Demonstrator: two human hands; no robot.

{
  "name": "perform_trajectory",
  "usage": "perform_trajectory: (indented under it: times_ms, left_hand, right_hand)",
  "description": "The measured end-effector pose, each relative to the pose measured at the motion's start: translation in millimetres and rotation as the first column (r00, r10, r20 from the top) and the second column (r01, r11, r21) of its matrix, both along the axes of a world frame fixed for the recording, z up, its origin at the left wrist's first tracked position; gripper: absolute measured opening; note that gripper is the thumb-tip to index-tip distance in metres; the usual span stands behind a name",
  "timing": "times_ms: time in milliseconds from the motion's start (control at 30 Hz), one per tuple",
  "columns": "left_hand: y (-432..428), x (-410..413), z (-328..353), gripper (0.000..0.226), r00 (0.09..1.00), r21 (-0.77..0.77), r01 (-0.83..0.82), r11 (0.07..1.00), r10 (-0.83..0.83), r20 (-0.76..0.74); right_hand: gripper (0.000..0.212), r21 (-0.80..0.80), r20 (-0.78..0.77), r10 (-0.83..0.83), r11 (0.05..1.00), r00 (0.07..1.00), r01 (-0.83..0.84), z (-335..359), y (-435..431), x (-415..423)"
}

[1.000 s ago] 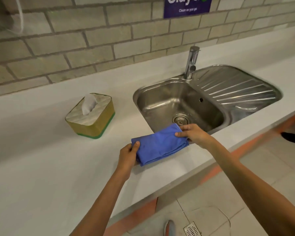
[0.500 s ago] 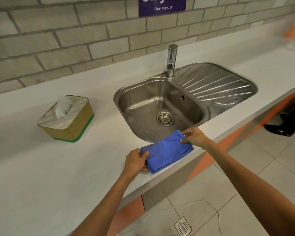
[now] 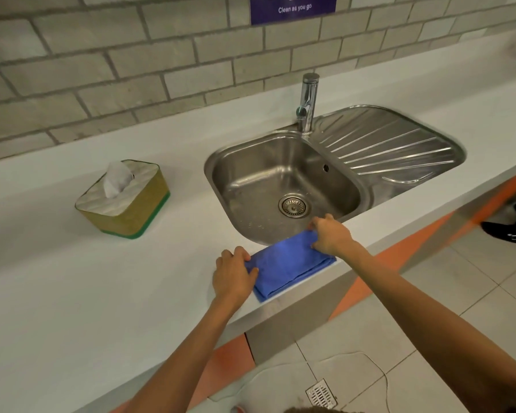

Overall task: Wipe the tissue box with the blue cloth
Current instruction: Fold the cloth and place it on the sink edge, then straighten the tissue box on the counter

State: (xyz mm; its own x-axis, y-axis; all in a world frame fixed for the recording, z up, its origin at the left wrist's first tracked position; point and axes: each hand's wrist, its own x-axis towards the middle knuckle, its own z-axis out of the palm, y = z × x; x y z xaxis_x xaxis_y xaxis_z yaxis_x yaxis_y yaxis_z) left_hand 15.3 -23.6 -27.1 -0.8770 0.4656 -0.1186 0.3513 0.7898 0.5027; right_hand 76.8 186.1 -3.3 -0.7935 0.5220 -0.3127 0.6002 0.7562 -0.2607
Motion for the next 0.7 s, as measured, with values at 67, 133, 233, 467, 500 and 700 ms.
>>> perform_trajectory:
  times_ms: [67, 133, 233, 467, 500, 700]
  left_hand:
    - [-5, -8, 2, 0.03, 0.998, 0.092, -0.06, 0.994, 0.057, 0.041]
    - [-10, -20, 10, 0.032, 0.986, 0.238, -0.155, 0.959, 0.135, 0.097]
    - [-21, -44, 27, 0.032, 0.929, 0.384, -0.336, 0.86, 0.237, 0.282]
    - [-78, -96, 59, 0.018, 0.691, 0.522, -0.686, 0.507, 0.229, 0.686]
    - [-88, -102, 61, 0.018, 0.667, 0.524, -0.713, 0.466, 0.219, 0.712]
    - [-138, -130, 63, 0.016, 0.606, 0.531, -0.787, 0.314, 0.231, 0.761]
  right_hand:
    - [0.047, 0.005, -0.035, -0.004, 1.0, 0.999, 0.004, 7, -5, -10]
    - [0.046, -0.081, -0.16, -0.031, 0.997, 0.987, 0.018, 16, -12, -24]
    - [0.041, -0.338, -0.292, -0.114, 0.941, 0.95, 0.009, 31, -27, -53]
    - [0.026, -0.658, -0.419, -0.237, 0.744, 0.876, -0.113, 49, -85, -125]
    - [0.026, -0.676, -0.424, -0.235, 0.725, 0.875, -0.133, 52, -94, -134]
    - [0.04, -0.719, -0.377, -0.229, 0.683, 0.898, -0.127, 57, -144, -186]
